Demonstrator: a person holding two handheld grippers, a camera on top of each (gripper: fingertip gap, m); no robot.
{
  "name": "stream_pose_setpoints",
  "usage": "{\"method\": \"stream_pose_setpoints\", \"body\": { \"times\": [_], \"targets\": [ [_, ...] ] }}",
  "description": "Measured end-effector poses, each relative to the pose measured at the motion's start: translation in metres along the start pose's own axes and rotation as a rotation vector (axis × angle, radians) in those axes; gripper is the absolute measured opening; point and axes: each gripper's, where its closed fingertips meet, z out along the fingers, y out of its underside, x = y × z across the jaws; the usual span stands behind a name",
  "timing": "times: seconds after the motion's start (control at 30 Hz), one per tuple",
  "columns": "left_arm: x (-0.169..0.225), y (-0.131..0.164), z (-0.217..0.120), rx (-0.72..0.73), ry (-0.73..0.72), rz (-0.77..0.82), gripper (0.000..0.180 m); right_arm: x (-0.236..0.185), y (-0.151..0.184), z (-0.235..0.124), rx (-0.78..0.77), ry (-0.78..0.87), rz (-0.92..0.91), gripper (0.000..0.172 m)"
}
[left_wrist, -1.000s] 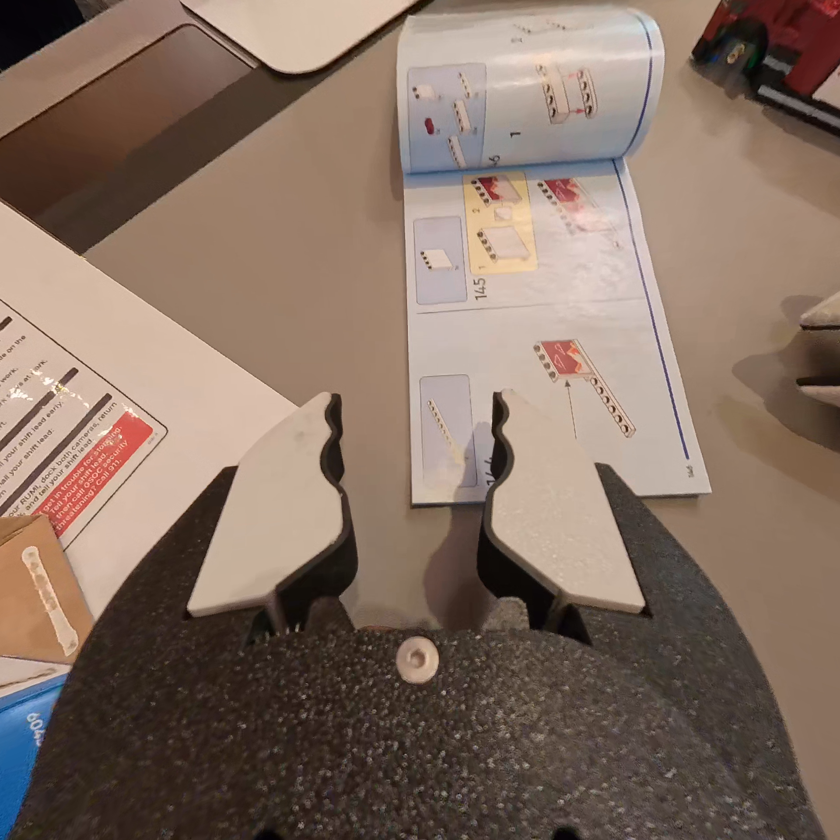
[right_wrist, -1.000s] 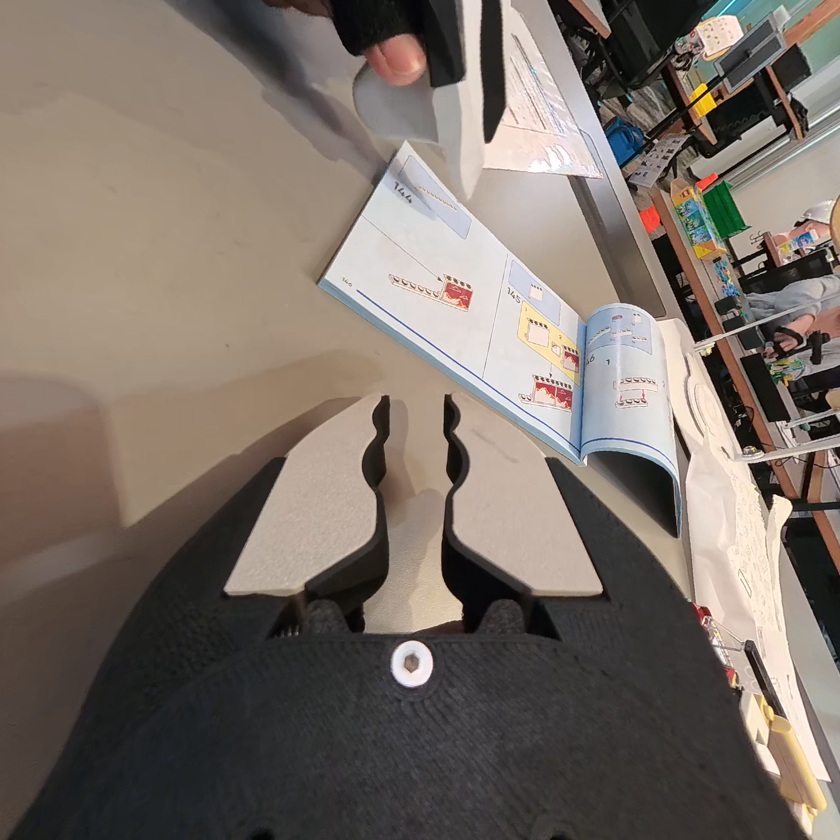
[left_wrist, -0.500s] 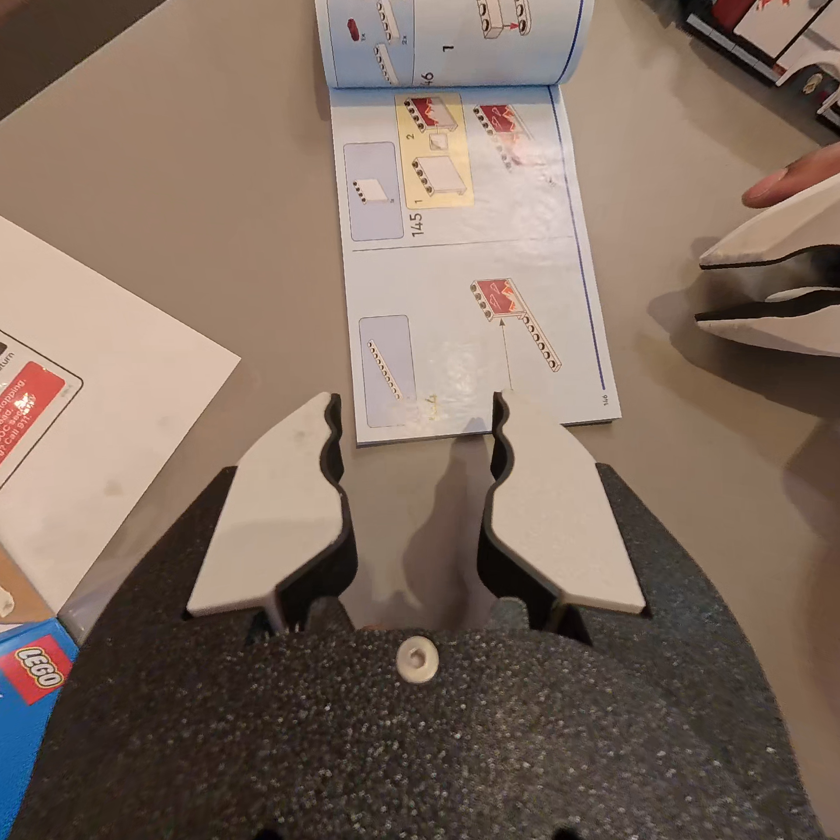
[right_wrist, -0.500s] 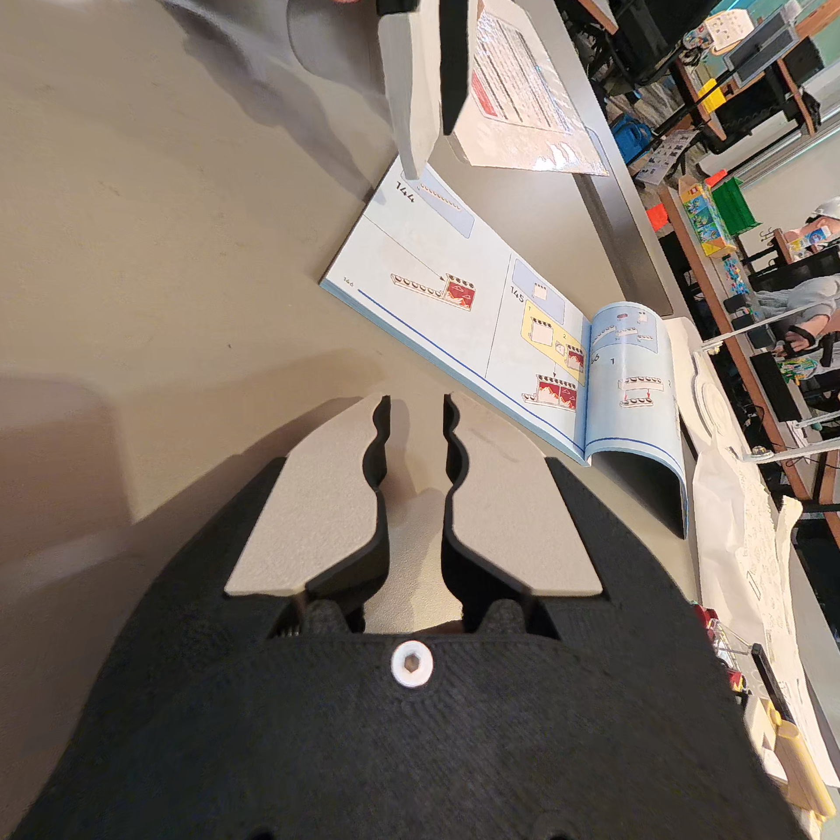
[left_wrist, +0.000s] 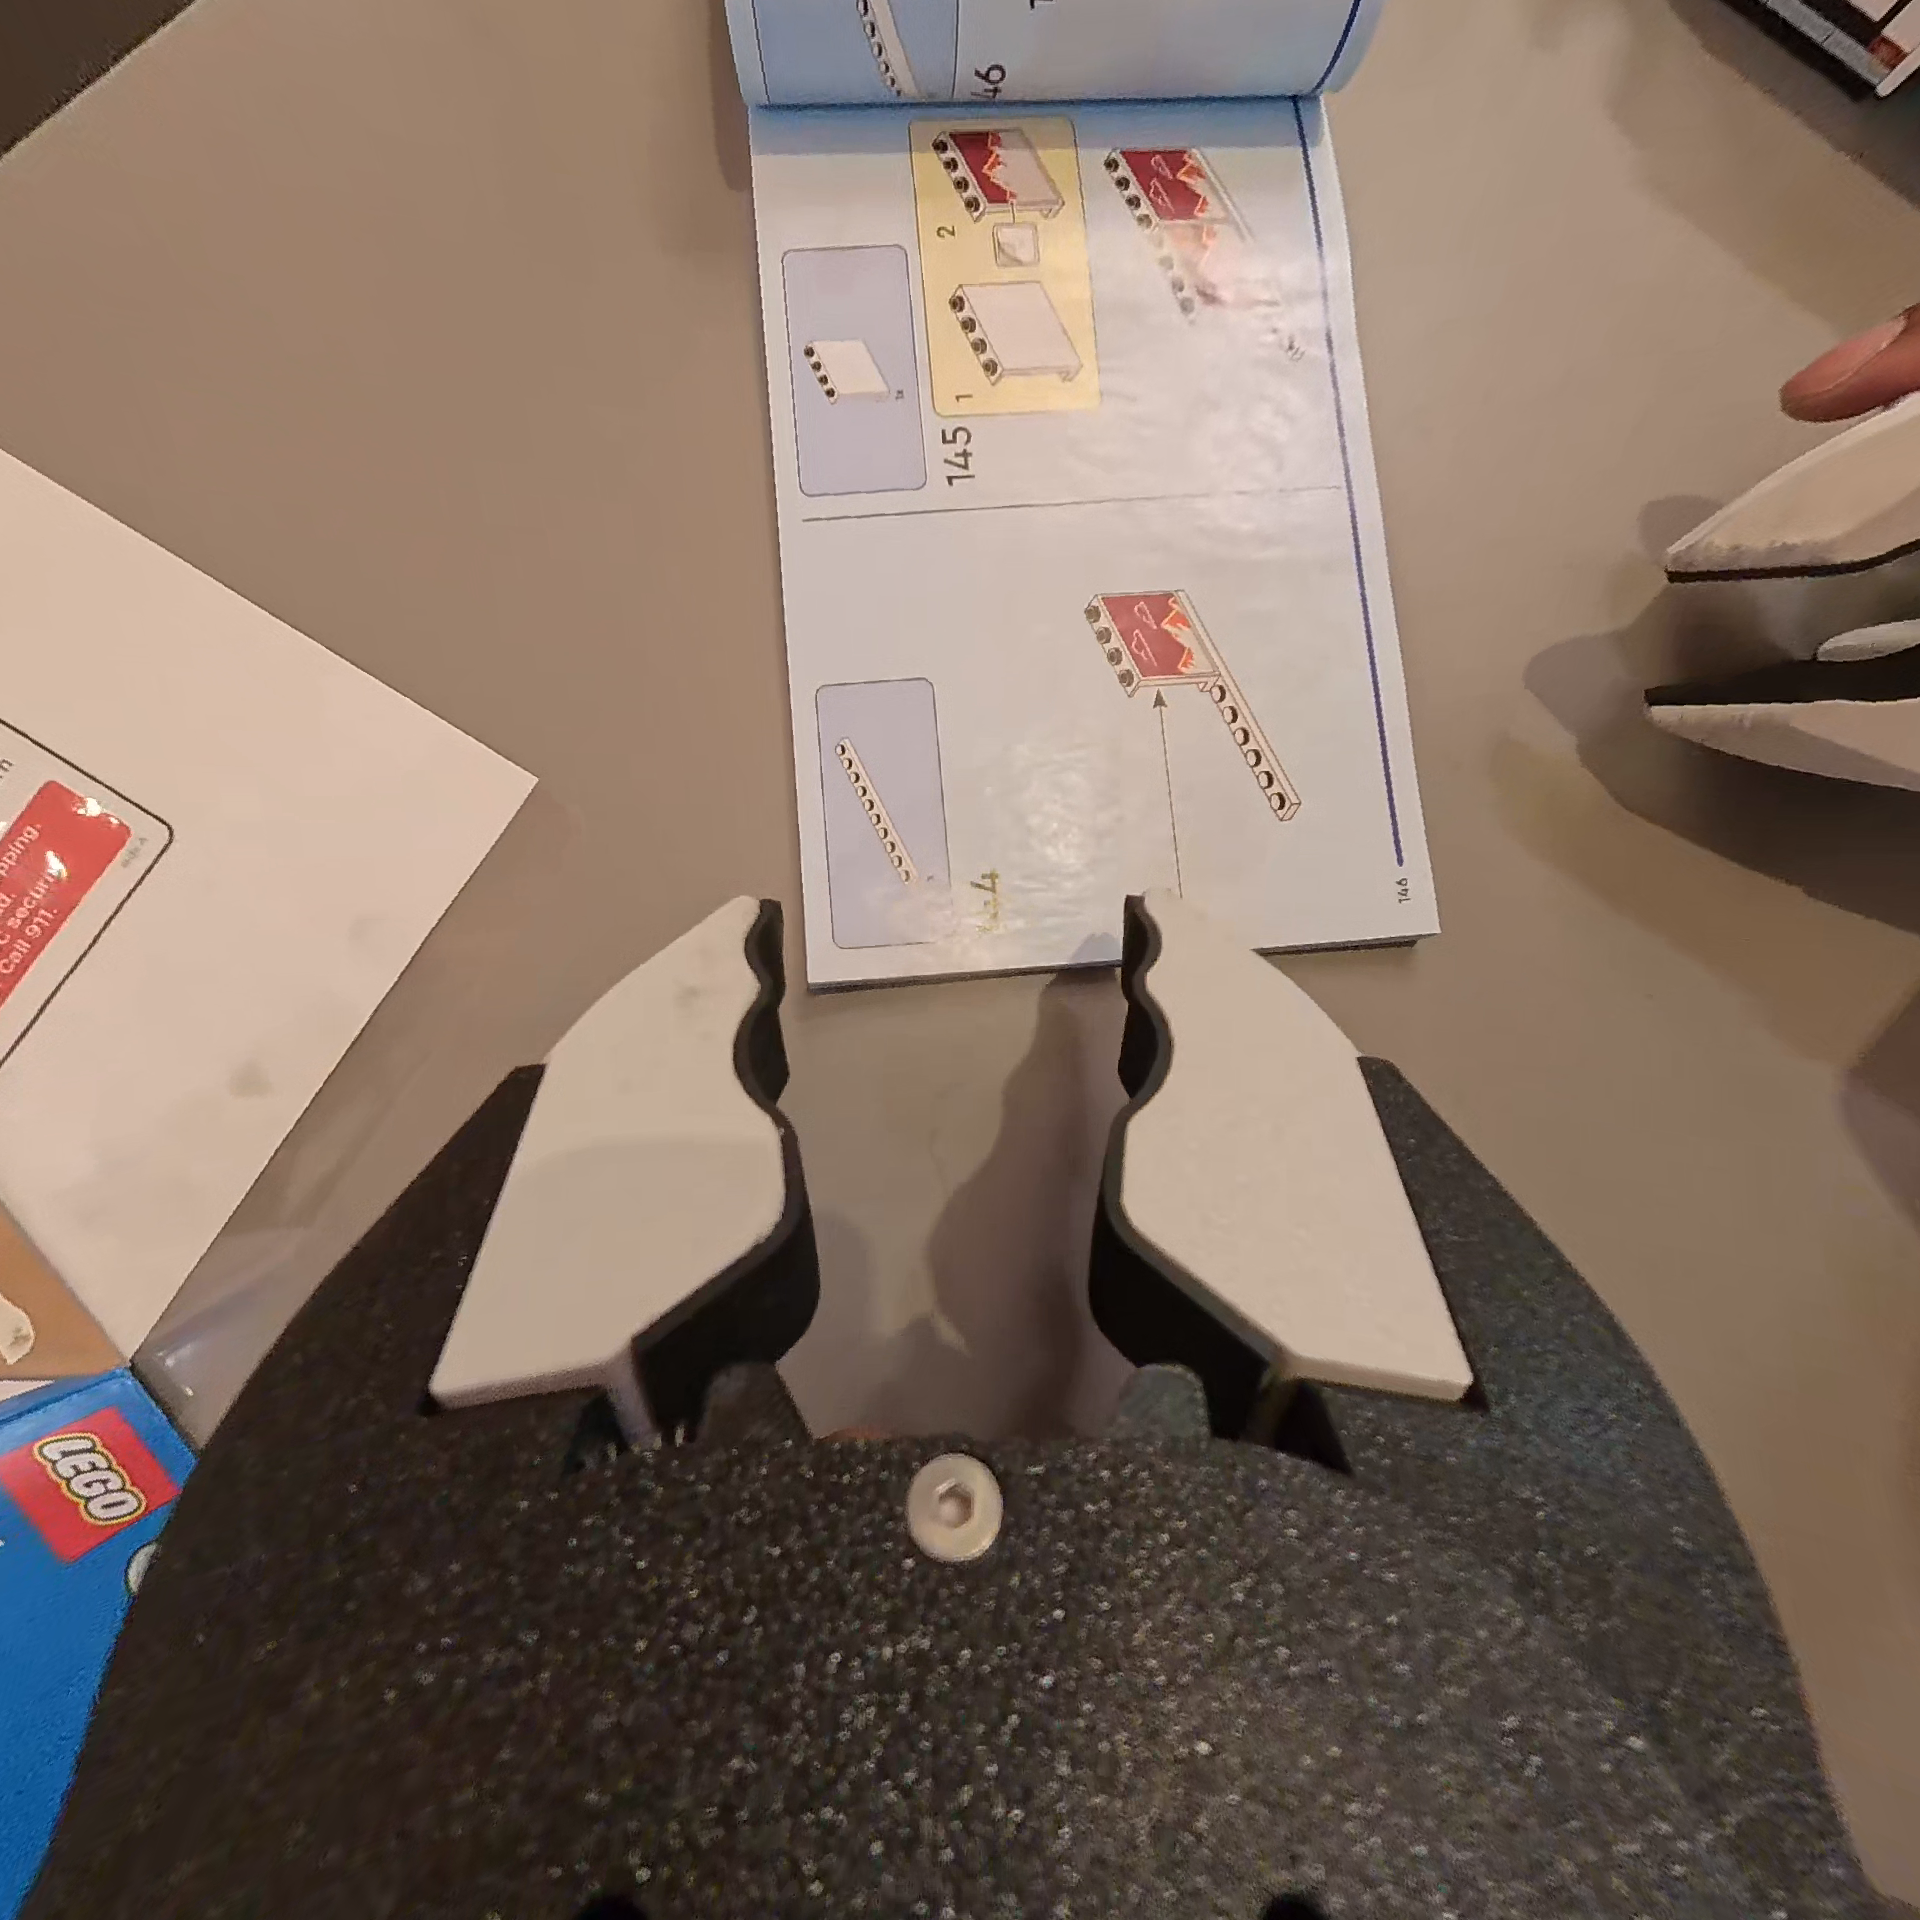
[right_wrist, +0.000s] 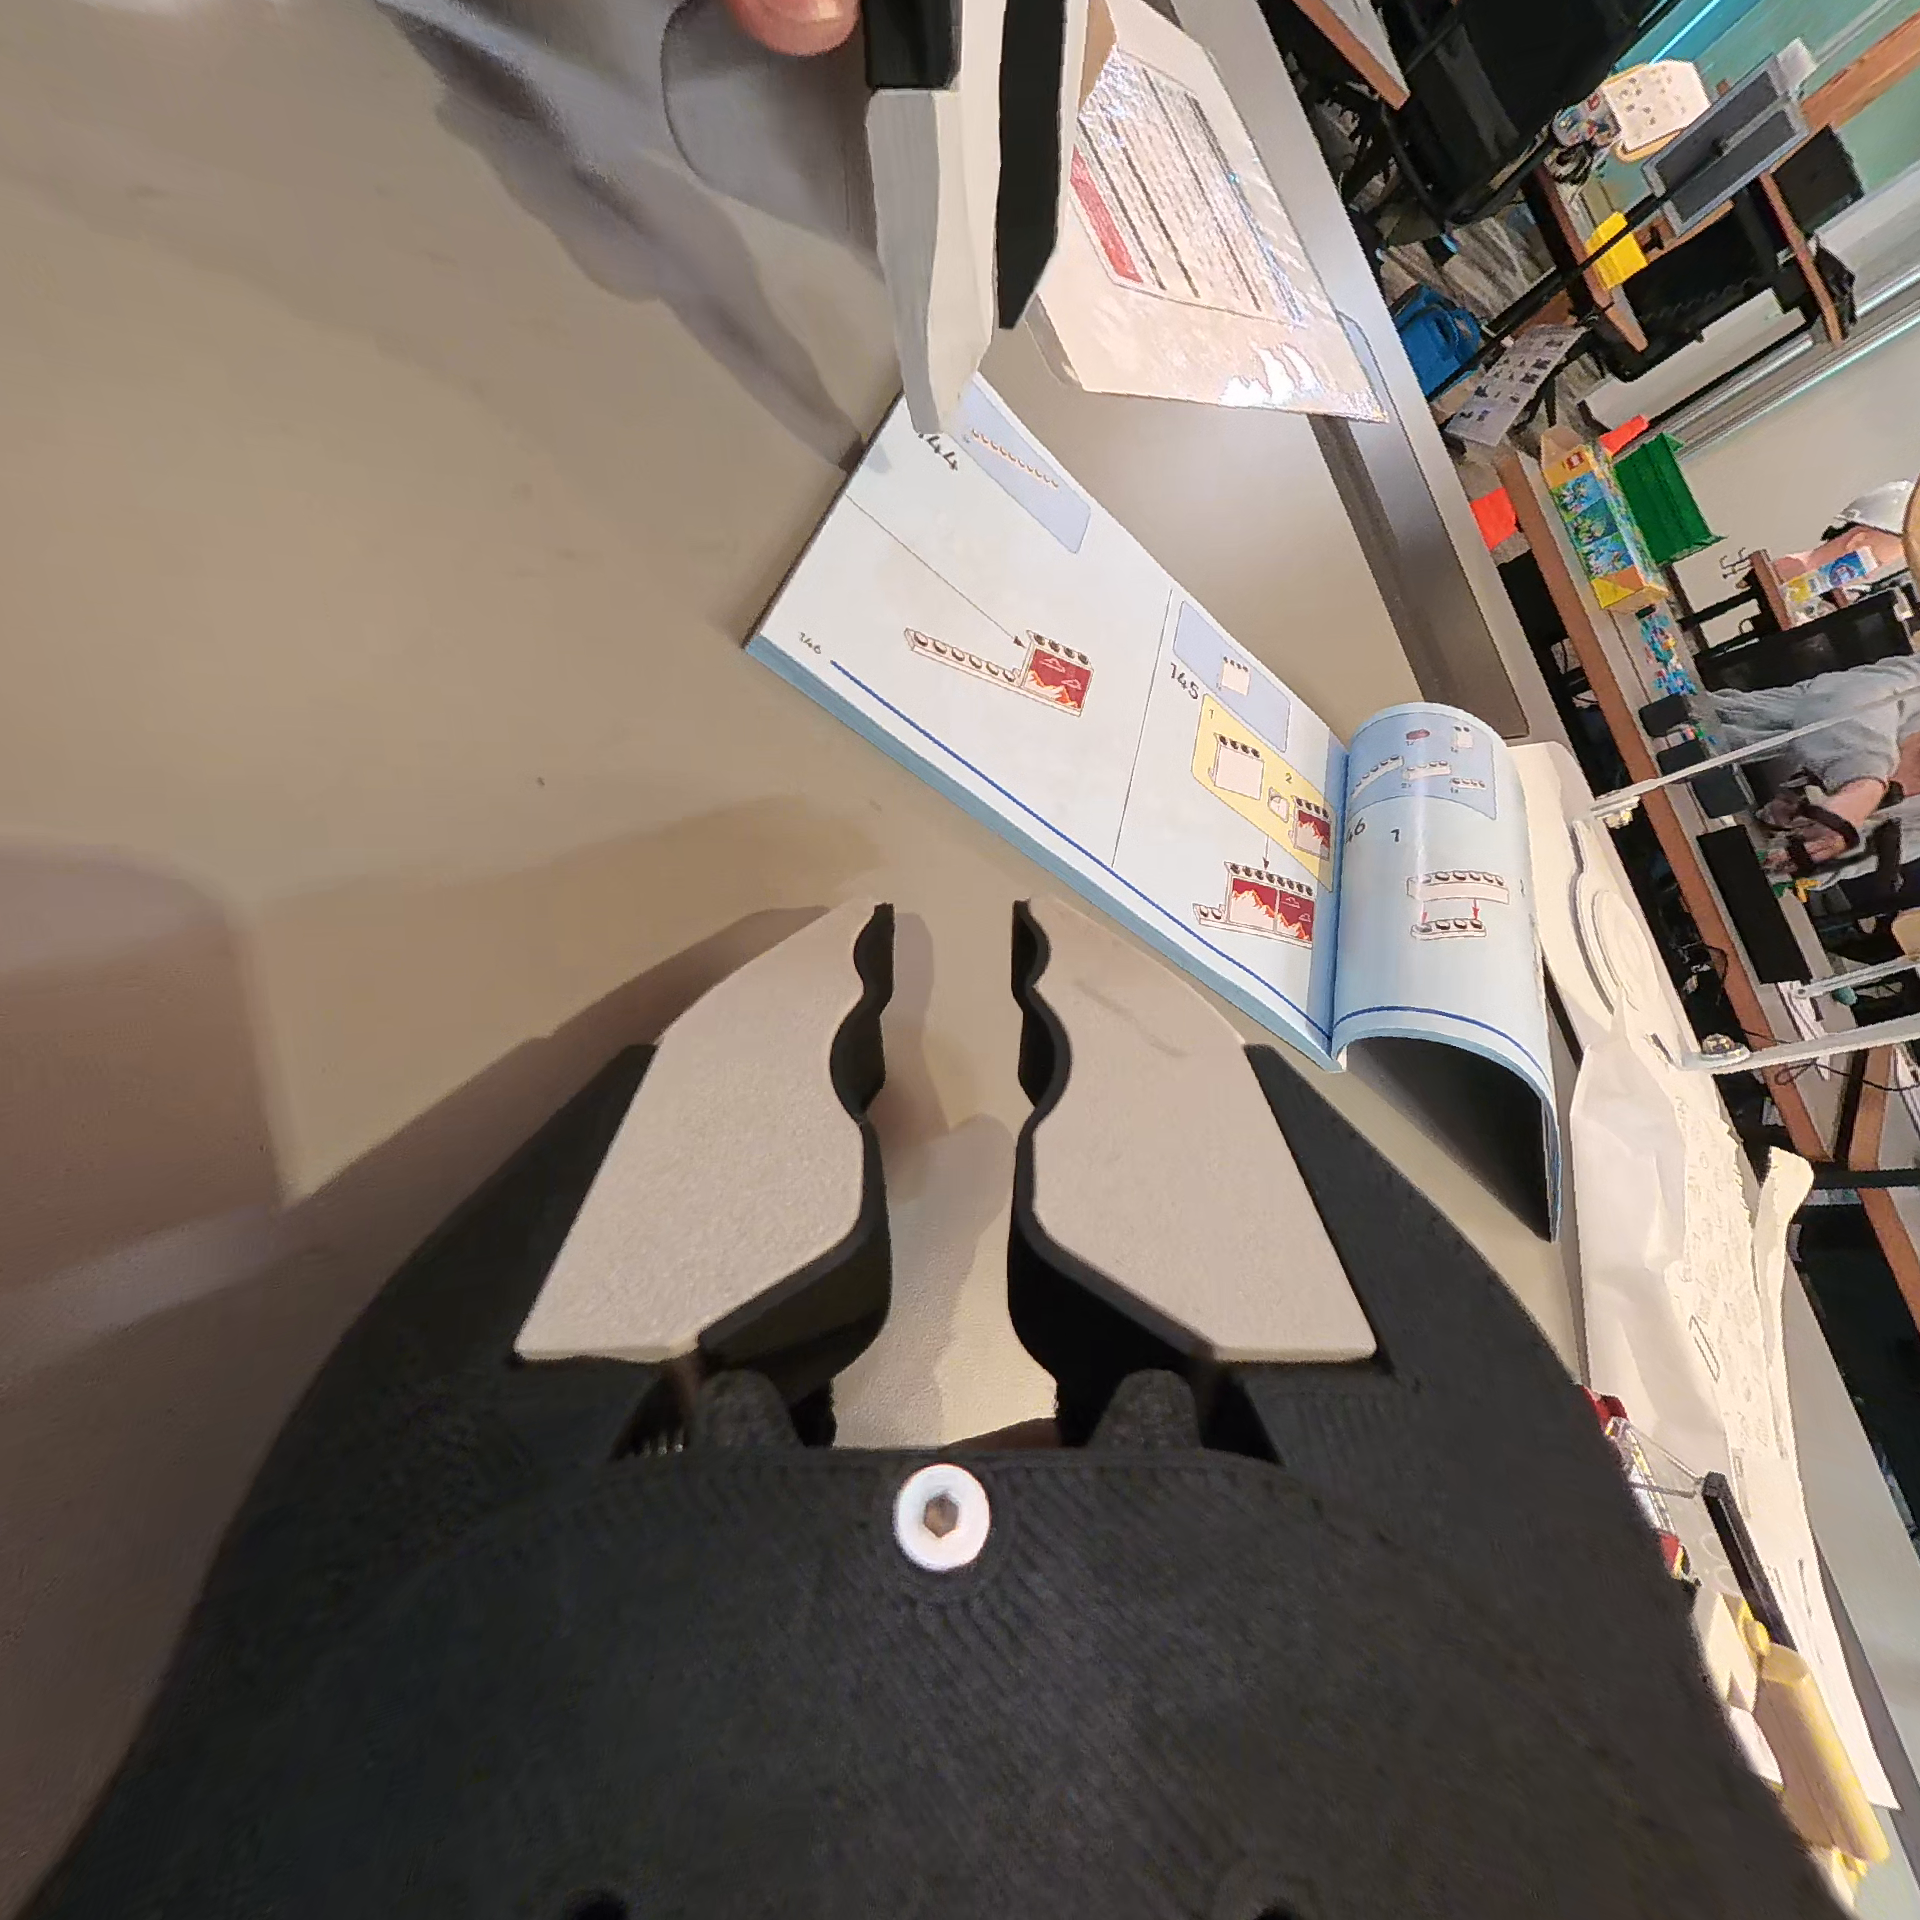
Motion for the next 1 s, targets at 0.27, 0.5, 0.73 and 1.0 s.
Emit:
{"method": "stream_pose_setpoints", "body": {
  "times": [0.27, 0.5, 0.73, 1.0],
  "targets": [
    [0.001, 0.003, 0.004, -0.05, -0.031, -0.016, 0.06, -0.003, -0.001, -0.001, 0.003, 0.002, -0.026, 0.017],
    [-0.001, 0.007, 0.005, -0.078, -0.042, -0.054, 0.06, -0.003, -0.001, -0.001, 0.004, 0.002, -0.03, 0.016],
    [-0.002, 0.011, 0.006, -0.102, -0.051, -0.068, 0.058, -0.004, -0.002, -0.002, 0.005, 0.003, -0.038, 0.015],
    [-0.002, 0.011, 0.006, -0.103, -0.049, -0.069, 0.058, -0.005, -0.002, -0.002, 0.006, 0.003, -0.041, 0.015]
  ]
}}
